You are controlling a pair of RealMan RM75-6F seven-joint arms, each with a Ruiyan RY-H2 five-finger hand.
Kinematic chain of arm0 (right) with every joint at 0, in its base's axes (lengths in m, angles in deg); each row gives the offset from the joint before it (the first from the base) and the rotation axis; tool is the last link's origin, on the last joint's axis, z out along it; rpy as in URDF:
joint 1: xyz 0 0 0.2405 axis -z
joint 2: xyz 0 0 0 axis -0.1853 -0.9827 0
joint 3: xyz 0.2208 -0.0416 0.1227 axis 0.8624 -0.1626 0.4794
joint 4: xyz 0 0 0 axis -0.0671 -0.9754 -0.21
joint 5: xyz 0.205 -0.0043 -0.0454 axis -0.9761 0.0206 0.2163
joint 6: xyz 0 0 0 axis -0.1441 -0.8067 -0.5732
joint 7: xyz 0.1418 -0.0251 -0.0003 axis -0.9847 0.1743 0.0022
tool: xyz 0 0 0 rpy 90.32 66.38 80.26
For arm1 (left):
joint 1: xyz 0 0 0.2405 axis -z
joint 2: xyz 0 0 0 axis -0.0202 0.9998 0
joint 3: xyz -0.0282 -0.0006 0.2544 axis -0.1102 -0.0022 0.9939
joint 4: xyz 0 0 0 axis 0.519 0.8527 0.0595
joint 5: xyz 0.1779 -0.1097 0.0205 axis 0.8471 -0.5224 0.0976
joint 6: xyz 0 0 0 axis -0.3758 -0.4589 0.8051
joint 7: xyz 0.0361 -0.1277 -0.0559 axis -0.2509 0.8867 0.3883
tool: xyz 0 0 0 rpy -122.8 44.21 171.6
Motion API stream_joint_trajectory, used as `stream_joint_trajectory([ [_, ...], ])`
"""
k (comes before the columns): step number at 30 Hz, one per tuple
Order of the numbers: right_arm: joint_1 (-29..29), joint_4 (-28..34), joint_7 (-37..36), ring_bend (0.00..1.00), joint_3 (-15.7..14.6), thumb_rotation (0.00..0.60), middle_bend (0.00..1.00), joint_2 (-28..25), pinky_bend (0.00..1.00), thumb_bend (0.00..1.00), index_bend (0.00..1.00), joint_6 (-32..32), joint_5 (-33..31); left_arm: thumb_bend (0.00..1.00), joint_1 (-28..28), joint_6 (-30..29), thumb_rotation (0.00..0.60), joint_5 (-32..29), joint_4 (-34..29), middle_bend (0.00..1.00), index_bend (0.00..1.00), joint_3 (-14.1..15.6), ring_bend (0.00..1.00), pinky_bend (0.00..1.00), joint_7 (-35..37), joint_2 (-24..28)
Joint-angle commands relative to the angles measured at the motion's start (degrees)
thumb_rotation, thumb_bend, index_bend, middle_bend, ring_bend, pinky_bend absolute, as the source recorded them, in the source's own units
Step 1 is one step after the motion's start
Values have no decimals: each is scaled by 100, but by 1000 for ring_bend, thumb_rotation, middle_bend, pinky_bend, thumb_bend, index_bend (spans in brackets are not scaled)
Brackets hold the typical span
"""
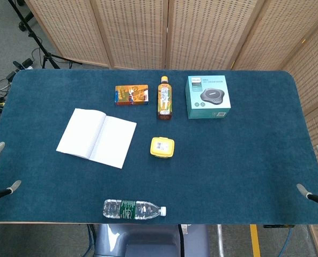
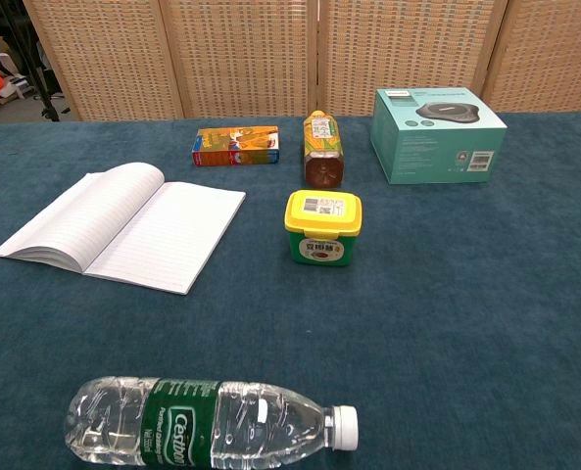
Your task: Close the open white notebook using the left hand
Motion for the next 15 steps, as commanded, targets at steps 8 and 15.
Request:
stream_joint_trajectory([
  [8,17,41,-287,0,-8,600,0,-85,0,0,0,52,-22,0,187,420,600,1,205,0,0,-81,0,0,-61,-152],
  [15,-2,37,-387,0,-8,600,0,-125,0,0,0,159,-84,0,727,1138,600,-11,976,0,0,-291,0,0,247,-617],
])
